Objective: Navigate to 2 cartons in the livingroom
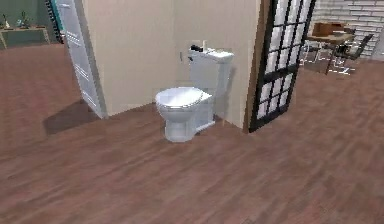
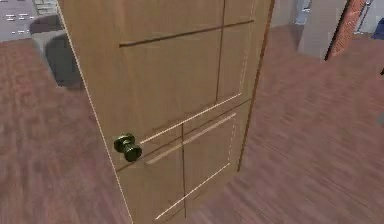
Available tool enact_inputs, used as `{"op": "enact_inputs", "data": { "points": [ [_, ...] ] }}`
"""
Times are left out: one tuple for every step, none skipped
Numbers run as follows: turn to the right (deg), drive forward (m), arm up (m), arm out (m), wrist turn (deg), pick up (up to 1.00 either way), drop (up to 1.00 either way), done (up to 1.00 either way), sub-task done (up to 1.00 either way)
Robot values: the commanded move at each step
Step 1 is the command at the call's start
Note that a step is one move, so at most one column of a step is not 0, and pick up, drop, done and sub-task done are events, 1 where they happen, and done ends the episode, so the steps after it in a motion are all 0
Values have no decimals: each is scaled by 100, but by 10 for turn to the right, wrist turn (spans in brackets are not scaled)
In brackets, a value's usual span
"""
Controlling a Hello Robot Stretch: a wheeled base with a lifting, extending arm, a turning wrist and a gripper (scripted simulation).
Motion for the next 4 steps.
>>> {"op": "enact_inputs", "data": {
  "points": [
    [0, 50, 0, 0, 0, 0, 0, 0, 0],
    [450, 0, 0, 0, 0, 0, 0, 0, 0],
    [30, 0, 0, 0, 0, 0, 0, 0, 0],
    [0, 100, 0, 0, 0, 0, 0, 0, 0]
  ]
}}
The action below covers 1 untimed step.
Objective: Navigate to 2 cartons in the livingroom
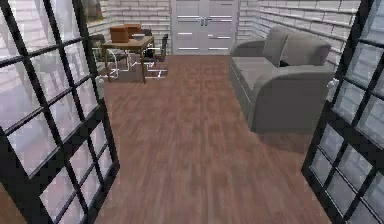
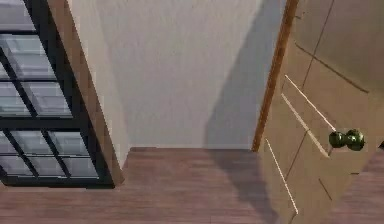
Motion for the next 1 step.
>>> {"op": "enact_inputs", "data": {
  "points": [
    [0, 100, 0, 0, 0, 0, 0, 0, 0]
  ]
}}
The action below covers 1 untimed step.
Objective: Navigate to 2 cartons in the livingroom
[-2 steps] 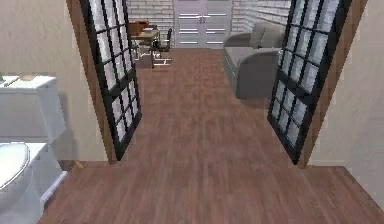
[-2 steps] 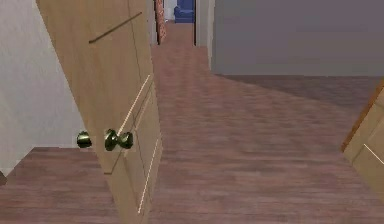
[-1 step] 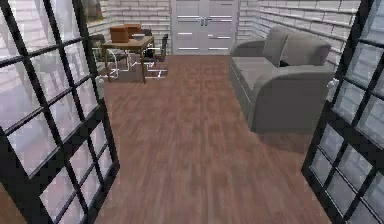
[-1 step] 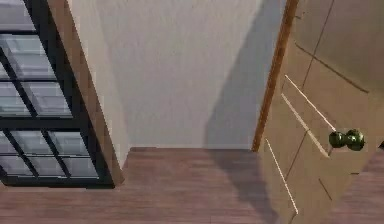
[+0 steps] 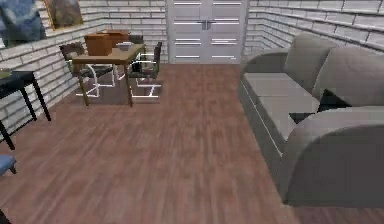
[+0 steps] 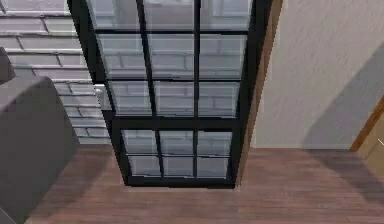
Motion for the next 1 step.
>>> {"op": "enact_inputs", "data": {
  "points": [
    [0, 70, 0, 0, 0, 0, 0, 0, 0]
  ]
}}
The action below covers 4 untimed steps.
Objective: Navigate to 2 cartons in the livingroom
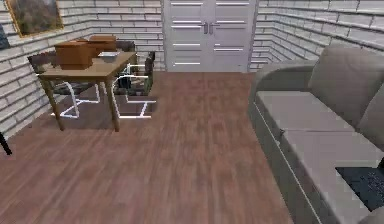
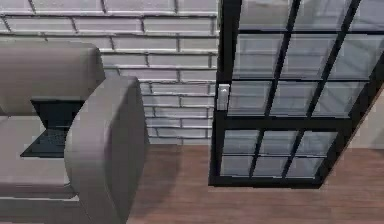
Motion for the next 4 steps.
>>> {"op": "enact_inputs", "data": {
  "points": [
    [-150, 0, 0, 0, 0, 0, 0, 0, 0],
    [0, 100, 0, 0, 0, 0, 0, 0, 0],
    [0, 80, 0, 0, 0, 0, 0, 0, 0],
    [-330, 0, 0, 0, 0, 0, 0, 0, 0]
  ]
}}
